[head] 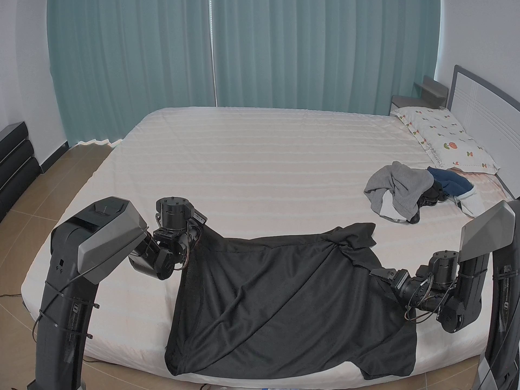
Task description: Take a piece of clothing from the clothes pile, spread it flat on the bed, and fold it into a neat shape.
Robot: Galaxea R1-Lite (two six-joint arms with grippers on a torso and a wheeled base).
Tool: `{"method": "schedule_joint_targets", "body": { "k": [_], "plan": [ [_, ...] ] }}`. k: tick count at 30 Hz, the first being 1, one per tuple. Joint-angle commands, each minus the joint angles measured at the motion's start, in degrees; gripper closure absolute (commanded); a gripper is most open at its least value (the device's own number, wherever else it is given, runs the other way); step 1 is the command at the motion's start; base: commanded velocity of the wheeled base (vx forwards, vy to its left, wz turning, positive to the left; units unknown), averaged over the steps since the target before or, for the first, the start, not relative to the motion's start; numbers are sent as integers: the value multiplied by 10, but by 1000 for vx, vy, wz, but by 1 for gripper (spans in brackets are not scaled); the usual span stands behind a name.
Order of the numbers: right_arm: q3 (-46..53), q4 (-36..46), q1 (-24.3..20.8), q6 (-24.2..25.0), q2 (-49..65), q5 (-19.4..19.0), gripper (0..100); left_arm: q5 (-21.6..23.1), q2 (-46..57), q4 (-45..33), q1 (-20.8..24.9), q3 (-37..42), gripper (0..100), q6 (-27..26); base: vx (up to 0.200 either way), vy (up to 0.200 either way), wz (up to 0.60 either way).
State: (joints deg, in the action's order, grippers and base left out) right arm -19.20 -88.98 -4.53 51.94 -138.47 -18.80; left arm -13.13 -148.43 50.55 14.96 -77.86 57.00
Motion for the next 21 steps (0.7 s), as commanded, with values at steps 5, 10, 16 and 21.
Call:
{"method": "schedule_joint_targets", "body": {
  "k": [5, 10, 16, 21],
  "plan": [
    [0, -9, 0, 0, 0, 1, 0, -11, -39, 3, -37, -48, 100, -1, 0, 0, 0],
    [0, -9, 0, 0, 0, 1, 0, -10, -40, 9, -37, -51, 100, -1, 0, 0, 0],
    [0, -9, 0, 0, 0, 1, 0, -10, -43, 12, -37, -49, 0, -6, 0, 0, 0],
    [0, -9, 0, 0, 0, 0, 0, -10, -46, 10, -37, -49, 0, -12, 0, 0, 0]
  ]
}}
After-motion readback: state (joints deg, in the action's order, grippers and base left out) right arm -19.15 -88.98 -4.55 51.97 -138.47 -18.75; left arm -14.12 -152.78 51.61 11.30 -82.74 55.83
